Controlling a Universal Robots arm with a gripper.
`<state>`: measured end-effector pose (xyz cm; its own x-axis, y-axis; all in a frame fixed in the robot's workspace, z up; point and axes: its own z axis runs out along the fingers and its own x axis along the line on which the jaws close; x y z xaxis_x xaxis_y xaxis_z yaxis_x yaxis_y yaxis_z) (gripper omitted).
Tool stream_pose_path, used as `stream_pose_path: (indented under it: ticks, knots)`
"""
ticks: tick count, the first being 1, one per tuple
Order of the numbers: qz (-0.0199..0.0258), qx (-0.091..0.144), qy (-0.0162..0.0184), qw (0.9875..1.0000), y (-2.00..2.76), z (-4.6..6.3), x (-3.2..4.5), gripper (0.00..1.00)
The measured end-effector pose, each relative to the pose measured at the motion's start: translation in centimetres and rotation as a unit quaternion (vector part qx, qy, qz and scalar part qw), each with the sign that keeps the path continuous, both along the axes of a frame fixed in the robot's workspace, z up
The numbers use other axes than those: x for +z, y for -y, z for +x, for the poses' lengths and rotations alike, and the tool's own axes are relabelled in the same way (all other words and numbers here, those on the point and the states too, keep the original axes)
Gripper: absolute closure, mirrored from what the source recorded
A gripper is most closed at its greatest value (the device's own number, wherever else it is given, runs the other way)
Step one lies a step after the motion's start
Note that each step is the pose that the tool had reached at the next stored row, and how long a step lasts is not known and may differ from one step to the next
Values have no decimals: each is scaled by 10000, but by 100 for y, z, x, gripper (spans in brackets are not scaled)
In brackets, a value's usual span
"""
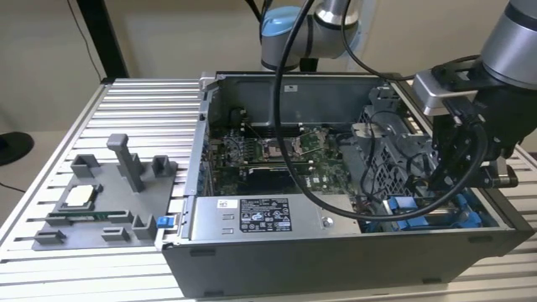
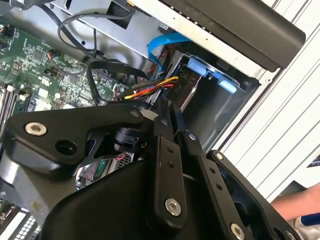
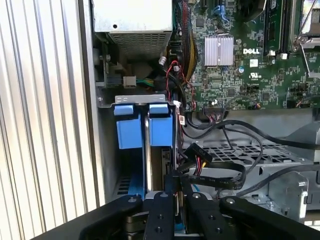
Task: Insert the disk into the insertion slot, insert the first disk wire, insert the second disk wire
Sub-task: 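Insert the second disk wire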
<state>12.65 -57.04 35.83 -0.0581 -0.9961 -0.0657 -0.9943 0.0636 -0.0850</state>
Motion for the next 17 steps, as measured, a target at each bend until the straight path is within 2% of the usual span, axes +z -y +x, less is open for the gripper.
stream_pose_path:
  ticks: [17]
  knots:
    - [0,-1,13,10000,21,0,-63,100]
